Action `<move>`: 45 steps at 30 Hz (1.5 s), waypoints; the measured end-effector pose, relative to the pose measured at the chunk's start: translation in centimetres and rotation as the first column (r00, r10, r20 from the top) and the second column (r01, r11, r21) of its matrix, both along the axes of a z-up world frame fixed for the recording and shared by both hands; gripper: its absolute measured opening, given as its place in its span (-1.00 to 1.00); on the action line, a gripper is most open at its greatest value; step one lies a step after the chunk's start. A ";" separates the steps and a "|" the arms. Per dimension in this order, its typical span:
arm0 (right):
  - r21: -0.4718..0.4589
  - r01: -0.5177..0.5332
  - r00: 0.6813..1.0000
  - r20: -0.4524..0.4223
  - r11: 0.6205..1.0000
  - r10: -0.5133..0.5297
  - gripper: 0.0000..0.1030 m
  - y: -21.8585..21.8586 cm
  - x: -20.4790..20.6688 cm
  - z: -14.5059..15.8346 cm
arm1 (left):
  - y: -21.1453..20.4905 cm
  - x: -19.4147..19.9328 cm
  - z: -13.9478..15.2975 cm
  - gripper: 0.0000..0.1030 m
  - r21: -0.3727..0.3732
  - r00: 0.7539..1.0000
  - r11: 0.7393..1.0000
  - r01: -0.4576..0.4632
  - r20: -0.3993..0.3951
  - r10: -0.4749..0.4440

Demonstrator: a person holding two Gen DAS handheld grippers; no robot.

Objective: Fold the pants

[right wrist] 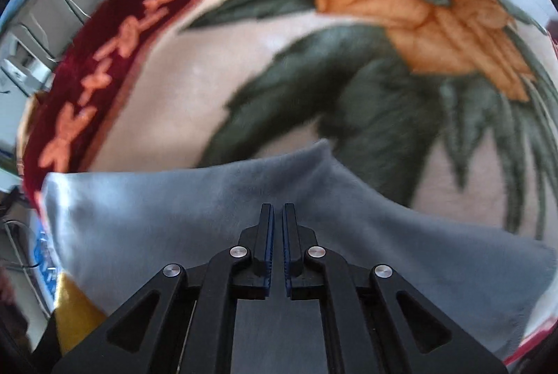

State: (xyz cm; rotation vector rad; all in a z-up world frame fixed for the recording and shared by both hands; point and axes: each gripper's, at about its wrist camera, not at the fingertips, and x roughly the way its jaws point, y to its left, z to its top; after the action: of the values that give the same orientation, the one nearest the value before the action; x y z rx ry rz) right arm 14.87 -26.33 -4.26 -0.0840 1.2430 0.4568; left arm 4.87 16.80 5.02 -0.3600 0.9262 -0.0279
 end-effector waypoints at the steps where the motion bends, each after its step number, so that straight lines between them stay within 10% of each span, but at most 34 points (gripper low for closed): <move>1: -0.008 0.010 1.000 0.014 1.000 -0.010 -0.89 0.5 0.5 -0.7 | -0.4 0.1 -0.3 -0.75 0.009 1.000 1.000 0.006 -0.012 -0.006; 9: 0.118 0.150 0.988 0.021 0.982 -0.154 -0.93 -1.8 2.9 1.1 | -3.4 0.9 -4.1 -0.75 -0.010 0.992 0.996 0.083 -0.097 -0.084; 17: 0.084 0.317 0.941 0.092 0.945 -0.324 -0.90 -15.1 -2.7 4.7 | -2.4 1.2 -6.7 -0.75 -0.003 0.984 0.999 0.039 -0.176 -0.039; 29: 0.035 0.519 0.854 0.001 0.854 -0.520 -1.00 -24.5 1.7 -2.6 | -2.5 1.8 -7.7 -0.75 0.018 0.978 0.999 0.032 -0.208 -0.028; 38: 0.051 0.539 0.842 -0.004 0.841 -0.540 -0.99 -25.3 -0.3 0.4 | -2.6 1.8 -7.6 -0.75 0.030 0.976 0.999 0.034 -0.218 -0.027; 45: 0.053 0.436 0.900 -0.010 0.899 -0.436 -0.70 -23.4 -6.7 3.1 | 0.3 -0.5 -4.2 -0.66 0.140 0.985 0.990 -0.020 -0.167 0.043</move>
State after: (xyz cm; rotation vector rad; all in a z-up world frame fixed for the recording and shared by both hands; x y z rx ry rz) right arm 8.15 -49.70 -1.17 0.2386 1.2026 0.0980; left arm 4.33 17.10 0.87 -0.2512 1.0846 0.0970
